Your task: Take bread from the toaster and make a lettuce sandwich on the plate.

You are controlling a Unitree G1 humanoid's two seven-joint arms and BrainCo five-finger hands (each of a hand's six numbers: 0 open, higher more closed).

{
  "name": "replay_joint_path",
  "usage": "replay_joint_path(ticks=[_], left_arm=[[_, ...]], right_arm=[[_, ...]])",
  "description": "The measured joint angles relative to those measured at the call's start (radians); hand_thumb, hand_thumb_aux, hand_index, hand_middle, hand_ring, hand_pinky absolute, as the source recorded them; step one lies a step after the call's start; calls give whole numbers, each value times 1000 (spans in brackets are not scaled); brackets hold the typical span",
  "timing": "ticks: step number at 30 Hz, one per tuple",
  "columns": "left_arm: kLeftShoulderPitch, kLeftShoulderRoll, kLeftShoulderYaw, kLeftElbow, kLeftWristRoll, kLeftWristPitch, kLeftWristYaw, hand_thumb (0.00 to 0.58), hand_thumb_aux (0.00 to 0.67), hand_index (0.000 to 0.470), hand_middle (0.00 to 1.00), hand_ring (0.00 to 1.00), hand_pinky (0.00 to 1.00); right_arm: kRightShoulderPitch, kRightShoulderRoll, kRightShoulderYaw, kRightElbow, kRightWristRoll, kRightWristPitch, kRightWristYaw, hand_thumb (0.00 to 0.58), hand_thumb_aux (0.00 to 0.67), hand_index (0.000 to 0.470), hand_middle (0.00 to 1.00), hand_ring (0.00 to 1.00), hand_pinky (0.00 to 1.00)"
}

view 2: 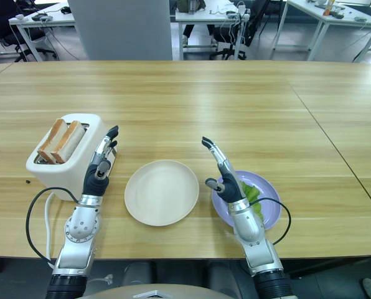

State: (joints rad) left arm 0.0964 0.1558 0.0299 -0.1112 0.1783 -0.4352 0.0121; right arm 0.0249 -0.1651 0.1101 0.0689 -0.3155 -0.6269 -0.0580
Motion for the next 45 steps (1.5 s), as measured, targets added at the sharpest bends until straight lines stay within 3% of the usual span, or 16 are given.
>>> replay_joint_path(ticks=[15, 20, 26, 29, 33, 39, 45], left_arm=[[18, 14, 3, -36, 55, -8, 17, 0, 0, 0, 0, 0, 0], [4, 57, 139, -316, 254, 112, 79, 0, 0, 0, 0, 0, 0], [-162, 295, 329, -433, 624, 379, 41, 0, 0, 0, 0, 0, 0], [-213, 440, 360, -337, 767, 504, -25, 0, 0, 0, 0, 0, 0], [-207, 546, 330, -59, 896, 662, -102, 0, 0, 0, 0, 0, 0], [-208, 575, 228, 176, 913, 751, -121, 0, 0, 0, 0, 0, 0], [-233, 609, 171, 210, 898, 791, -136, 0, 0, 0, 0, 0, 0]], right_arm=[[-5, 4, -11, 1, 17, 10, -13, 0, 0, 0, 0, 0, 0], [-28, 15, -10, 28, 30, 16, -10, 0, 0, 0, 0, 0, 0], [-49, 28, -6, 70, 24, 17, -25, 0, 0, 0, 0, 0, 0], [-54, 26, -7, 81, 22, 16, -32, 0, 0, 0, 0, 0, 0], [-61, 22, -12, 100, 22, 12, -47, 0, 0, 0, 0, 0, 0], [-64, 22, -10, 111, 21, 6, -50, 0, 0, 0, 0, 0, 0], [-63, 20, -11, 112, 18, 5, -50, 0, 0, 0, 0, 0, 0]])
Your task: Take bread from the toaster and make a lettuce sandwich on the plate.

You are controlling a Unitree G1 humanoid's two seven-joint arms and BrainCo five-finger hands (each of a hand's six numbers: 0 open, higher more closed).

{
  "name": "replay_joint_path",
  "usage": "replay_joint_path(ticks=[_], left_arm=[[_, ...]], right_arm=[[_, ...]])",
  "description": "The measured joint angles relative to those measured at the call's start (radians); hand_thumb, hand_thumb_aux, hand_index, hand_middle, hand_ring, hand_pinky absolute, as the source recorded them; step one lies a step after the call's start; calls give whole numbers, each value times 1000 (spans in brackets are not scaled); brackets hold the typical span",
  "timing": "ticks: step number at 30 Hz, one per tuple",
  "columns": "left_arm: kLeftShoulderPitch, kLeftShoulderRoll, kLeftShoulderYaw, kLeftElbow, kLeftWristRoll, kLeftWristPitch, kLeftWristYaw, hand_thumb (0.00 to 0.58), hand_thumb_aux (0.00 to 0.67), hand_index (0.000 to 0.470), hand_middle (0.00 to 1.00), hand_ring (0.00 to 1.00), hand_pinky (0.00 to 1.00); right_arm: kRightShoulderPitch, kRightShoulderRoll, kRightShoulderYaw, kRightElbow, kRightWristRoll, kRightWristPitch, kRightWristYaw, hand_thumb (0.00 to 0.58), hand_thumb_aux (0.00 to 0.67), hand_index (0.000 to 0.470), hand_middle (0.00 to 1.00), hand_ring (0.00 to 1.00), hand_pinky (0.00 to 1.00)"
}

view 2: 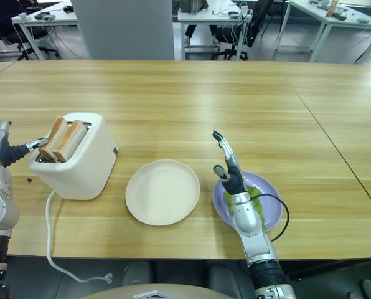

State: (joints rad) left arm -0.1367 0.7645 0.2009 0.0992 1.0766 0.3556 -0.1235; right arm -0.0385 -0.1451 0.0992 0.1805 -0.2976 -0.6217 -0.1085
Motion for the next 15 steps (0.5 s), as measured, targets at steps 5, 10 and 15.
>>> replay_joint_path(ticks=[5, 10, 15], left_arm=[[24, 3, -22, -59, -22, 25, -27, 0, 0, 0, 0, 0, 0], [60, 12, -38, -121, -30, 39, -54, 0, 0, 0, 0, 0, 0], [74, 31, -59, -165, -22, 50, -82, 0, 0, 0, 0, 0, 0]], right_arm=[[1, -3, -1, 0, 0, 0, -1, 0, 0, 0, 0, 0, 0], [2, -4, -2, -1, 0, 1, -3, 0, 0, 0, 0, 0, 0], [2, -4, -2, -1, 0, 2, -4, 0, 0, 0, 0, 0, 0]])
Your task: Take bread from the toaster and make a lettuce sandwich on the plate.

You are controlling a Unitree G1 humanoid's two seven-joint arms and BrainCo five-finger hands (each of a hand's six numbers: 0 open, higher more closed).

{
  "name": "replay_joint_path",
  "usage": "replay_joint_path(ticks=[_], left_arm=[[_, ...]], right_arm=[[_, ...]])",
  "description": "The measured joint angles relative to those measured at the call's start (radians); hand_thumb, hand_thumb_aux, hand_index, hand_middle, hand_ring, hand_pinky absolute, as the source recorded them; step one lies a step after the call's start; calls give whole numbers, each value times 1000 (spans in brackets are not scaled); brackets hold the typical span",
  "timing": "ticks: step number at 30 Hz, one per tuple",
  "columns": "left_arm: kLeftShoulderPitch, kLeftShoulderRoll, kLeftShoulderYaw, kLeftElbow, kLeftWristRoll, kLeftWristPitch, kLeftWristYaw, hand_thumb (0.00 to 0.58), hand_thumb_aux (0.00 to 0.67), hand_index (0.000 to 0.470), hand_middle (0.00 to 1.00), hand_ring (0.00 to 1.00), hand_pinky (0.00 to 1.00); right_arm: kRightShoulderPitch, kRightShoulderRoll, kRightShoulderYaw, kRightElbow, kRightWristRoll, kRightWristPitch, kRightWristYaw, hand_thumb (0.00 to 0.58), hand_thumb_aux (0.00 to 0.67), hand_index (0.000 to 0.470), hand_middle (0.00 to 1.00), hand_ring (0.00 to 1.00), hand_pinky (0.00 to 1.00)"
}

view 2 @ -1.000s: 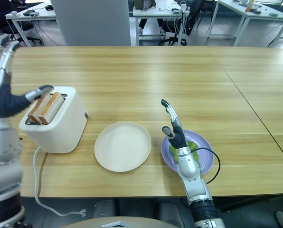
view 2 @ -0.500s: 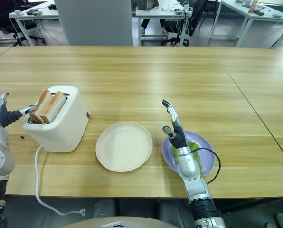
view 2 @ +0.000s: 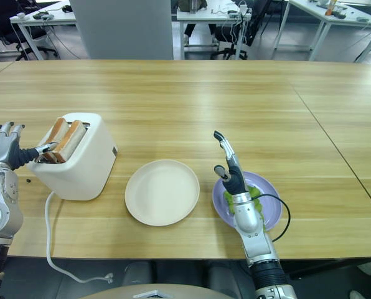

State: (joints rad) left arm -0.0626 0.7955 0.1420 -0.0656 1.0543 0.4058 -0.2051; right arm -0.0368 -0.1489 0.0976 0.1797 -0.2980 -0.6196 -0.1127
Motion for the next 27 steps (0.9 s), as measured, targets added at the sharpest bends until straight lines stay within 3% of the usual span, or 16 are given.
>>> replay_joint_path(ticks=[11, 27], left_arm=[[-20, 81, -48, -19, 20, 1, -59, 0, 0, 0, 0, 0, 0], [-6, 87, -53, 69, -12, -4, -15, 0, 0, 0, 0, 0, 0]], right_arm=[[1, 0, 0, -3, -1, 4, -5, 0, 0, 0, 0, 0, 0], [4, -3, 0, -14, -3, 19, -5, 0, 0, 0, 0, 0, 0]])
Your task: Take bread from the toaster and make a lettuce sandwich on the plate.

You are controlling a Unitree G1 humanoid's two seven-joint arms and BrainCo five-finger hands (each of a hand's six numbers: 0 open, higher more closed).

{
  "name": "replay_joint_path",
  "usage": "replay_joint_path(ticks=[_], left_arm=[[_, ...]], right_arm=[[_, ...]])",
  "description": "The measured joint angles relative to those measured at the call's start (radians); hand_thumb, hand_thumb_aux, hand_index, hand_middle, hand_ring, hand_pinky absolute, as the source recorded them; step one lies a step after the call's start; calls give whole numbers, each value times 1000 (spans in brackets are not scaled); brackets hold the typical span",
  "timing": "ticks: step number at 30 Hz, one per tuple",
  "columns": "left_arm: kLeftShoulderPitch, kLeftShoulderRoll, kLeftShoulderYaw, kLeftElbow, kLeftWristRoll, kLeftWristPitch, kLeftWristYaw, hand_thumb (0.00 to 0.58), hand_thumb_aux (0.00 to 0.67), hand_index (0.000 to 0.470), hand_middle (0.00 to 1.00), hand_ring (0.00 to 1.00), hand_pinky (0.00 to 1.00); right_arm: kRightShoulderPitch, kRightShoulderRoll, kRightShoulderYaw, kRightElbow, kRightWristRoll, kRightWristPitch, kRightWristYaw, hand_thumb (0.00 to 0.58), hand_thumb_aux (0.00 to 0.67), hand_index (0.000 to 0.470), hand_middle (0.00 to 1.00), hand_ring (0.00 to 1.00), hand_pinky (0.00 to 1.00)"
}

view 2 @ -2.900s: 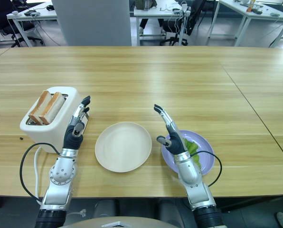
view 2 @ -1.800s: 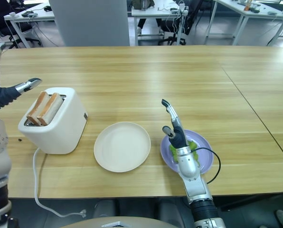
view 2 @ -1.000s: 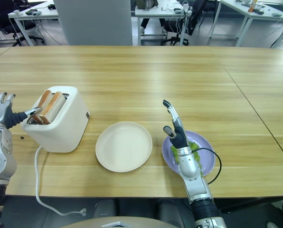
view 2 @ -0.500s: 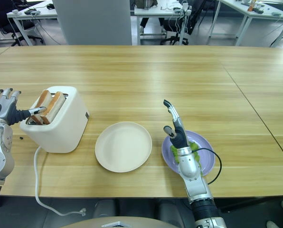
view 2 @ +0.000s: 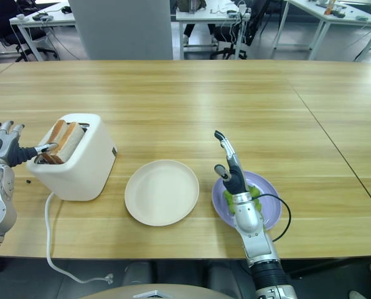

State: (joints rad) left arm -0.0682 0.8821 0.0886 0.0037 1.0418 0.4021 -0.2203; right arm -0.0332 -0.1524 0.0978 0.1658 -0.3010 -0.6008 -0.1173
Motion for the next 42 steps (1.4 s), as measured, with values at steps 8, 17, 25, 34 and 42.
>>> replay_joint_path(ticks=[8, 17, 25, 34, 42], left_arm=[[15, -9, 9, 27, -61, 2, 44, 0, 0, 0, 0, 0, 0], [49, -36, 41, 17, -125, 30, 89, 0, 0, 0, 0, 0, 0], [76, -36, 65, 19, -168, 52, 107, 0, 0, 0, 0, 0, 0], [35, -57, 32, -3, -175, 60, 118, 0, 0, 0, 0, 0, 0], [-24, -113, -43, -57, -171, 49, 117, 0, 0, 0, 0, 0, 0]], right_arm=[[4, -6, 2, -2, 0, 2, 1, 0, 0, 0, 0, 0, 0], [10, -7, 5, -25, -1, 6, 2, 0, 0, 0, 0, 0, 0], [17, -7, 7, -39, -9, 15, 2, 0, 0, 0, 0, 0, 0], [18, -7, 9, -39, -19, 21, 2, 0, 0, 0, 0, 0, 0], [20, -7, 9, -43, -20, 21, 2, 0, 0, 0, 0, 0, 0]])
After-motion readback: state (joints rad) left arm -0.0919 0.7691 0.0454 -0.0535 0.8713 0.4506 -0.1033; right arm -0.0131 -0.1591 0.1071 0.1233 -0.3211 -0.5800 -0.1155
